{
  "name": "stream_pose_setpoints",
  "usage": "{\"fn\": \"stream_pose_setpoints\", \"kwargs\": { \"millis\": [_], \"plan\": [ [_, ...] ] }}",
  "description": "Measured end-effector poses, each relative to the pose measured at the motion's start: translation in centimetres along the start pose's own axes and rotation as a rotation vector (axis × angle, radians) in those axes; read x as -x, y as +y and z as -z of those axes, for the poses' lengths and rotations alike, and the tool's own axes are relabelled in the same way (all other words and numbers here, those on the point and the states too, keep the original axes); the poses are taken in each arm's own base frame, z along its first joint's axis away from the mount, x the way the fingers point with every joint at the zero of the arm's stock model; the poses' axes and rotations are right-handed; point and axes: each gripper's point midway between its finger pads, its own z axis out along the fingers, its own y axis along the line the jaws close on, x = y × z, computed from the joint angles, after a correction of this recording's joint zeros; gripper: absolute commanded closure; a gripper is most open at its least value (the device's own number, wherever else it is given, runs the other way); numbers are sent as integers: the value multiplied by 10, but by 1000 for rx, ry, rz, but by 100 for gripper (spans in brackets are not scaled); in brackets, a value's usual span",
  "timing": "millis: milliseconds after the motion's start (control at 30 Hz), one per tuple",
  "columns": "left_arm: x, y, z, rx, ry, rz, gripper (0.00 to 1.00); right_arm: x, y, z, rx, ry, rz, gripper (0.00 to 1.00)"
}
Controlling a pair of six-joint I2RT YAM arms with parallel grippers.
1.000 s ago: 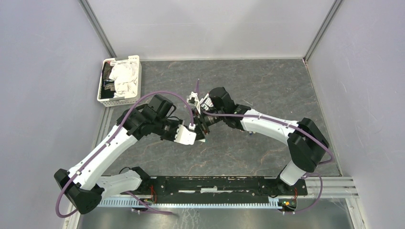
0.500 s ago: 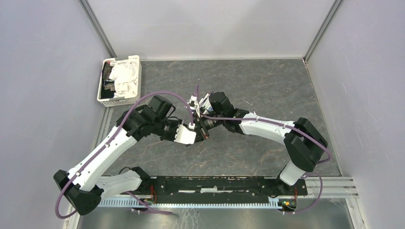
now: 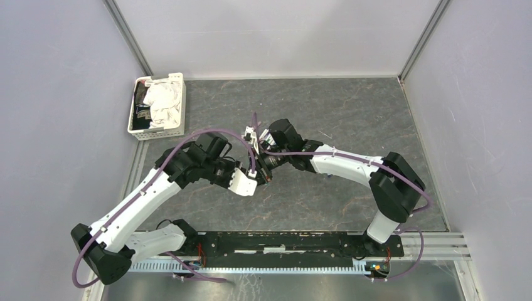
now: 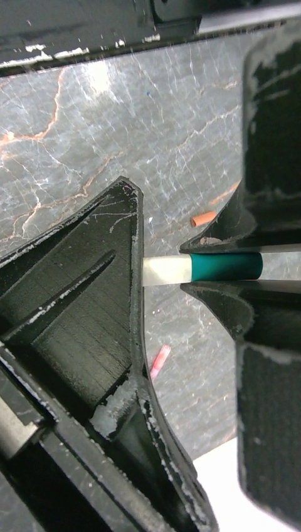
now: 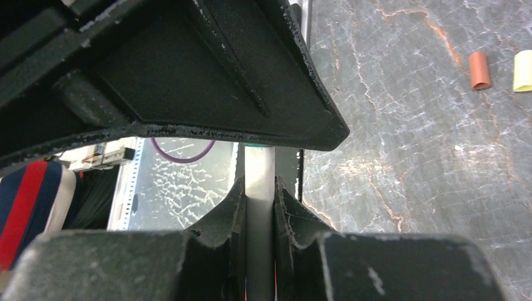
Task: Open the pen caps
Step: Open the pen cap from the pen, then place the pen cap at the center of the board.
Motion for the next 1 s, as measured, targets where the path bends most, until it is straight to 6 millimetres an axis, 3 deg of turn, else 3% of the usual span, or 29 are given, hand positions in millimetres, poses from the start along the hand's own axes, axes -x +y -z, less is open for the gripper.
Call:
{"fn": "stream_pose_setpoints", "kwargs": {
  "millis": [200, 367, 467, 533, 667, 800, 1000],
  "plan": [
    [-9, 7, -7, 30, 48, -98, 98, -4, -15, 4, -67, 3, 48, 100],
    [-1, 18, -9, 60, 29, -164, 98, -6, -17, 16, -120, -37, 110, 100],
    [-42, 2, 7, 2, 205, -114, 98, -43, -27, 44, -188, 3, 7, 100],
    [-58, -7, 14, -28, 268, -88, 98, -66, -38, 57, -235, 24, -64, 100],
    [-73, -14, 23, -58, 317, -64, 98, -100, -45, 70, -292, 71, -162, 100],
    [-72, -11, 19, -45, 288, -22, 97, -91, -47, 84, -367, 37, -130, 100],
    [-77, 7, -22, -19, 235, 199, 88, -61, -76, 136, -668, -118, -72, 100]
  ]
}}
